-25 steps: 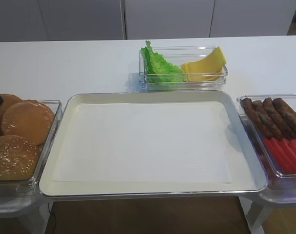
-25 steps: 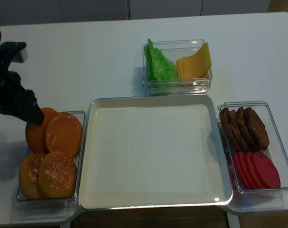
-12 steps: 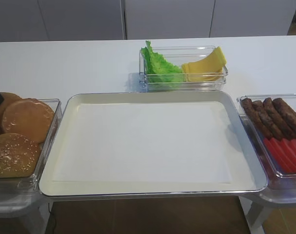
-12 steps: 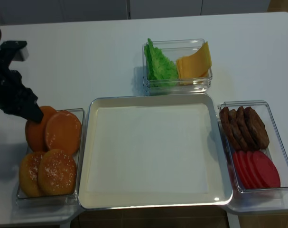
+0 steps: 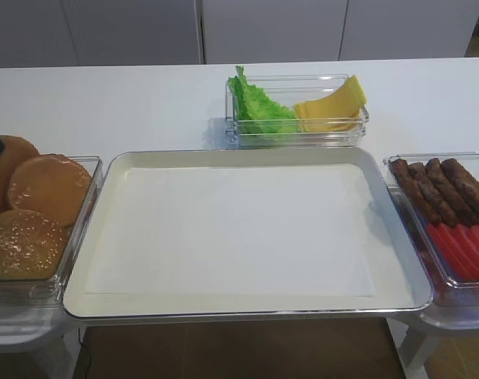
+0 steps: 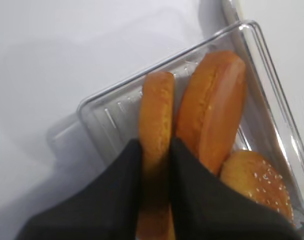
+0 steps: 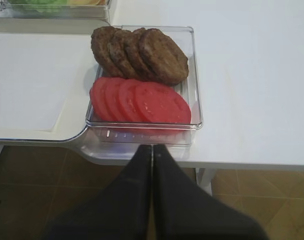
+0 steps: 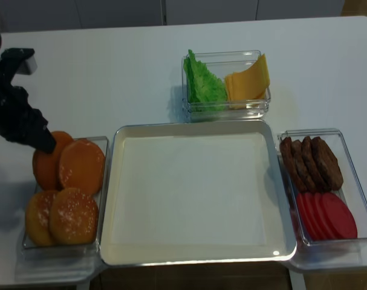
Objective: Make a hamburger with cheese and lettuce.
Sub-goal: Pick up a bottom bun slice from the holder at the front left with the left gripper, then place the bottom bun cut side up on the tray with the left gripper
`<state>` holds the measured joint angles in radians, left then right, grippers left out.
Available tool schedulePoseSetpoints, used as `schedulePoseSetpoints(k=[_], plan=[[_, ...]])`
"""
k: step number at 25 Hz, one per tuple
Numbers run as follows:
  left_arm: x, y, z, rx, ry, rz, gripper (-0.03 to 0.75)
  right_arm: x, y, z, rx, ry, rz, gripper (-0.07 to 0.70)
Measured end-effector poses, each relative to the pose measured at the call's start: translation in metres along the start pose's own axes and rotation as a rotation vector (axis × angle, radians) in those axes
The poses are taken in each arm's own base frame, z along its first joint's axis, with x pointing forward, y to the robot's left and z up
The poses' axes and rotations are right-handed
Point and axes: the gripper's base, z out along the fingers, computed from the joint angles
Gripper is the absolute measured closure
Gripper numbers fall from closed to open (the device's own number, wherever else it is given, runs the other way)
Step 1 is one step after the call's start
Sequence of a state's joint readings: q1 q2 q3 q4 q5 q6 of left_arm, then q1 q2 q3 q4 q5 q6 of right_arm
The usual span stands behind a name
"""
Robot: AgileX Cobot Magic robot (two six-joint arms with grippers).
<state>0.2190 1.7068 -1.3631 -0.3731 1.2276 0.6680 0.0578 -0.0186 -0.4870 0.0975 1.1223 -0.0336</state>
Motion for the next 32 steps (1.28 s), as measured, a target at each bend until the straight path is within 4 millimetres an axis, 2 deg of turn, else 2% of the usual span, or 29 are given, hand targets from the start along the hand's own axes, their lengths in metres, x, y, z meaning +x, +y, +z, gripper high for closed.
schedulePoseSetpoints(k=[7, 22, 27, 32], plan=[[-0.005, -0.008, -0.026, -0.049, -0.073, 0.002, 0.606, 0.000, 0.000, 0.000, 0.000, 0.000, 0.000, 0.636], [0.003, -0.037, -0.079, -0.108, -0.217, -0.030, 0.609, 0.000, 0.000, 0.000, 0.000, 0.000, 0.000, 0.636], [0.001, -0.065, -0.084, -0.103, -0.231, -0.044, 0.609, 0.000, 0.000, 0.000, 0.000, 0.000, 0.000, 0.636], [-0.008, -0.111, -0.069, -0.141, -0.158, 0.073, 0.609, 0.000, 0.000, 0.000, 0.000, 0.000, 0.000, 0.636]])
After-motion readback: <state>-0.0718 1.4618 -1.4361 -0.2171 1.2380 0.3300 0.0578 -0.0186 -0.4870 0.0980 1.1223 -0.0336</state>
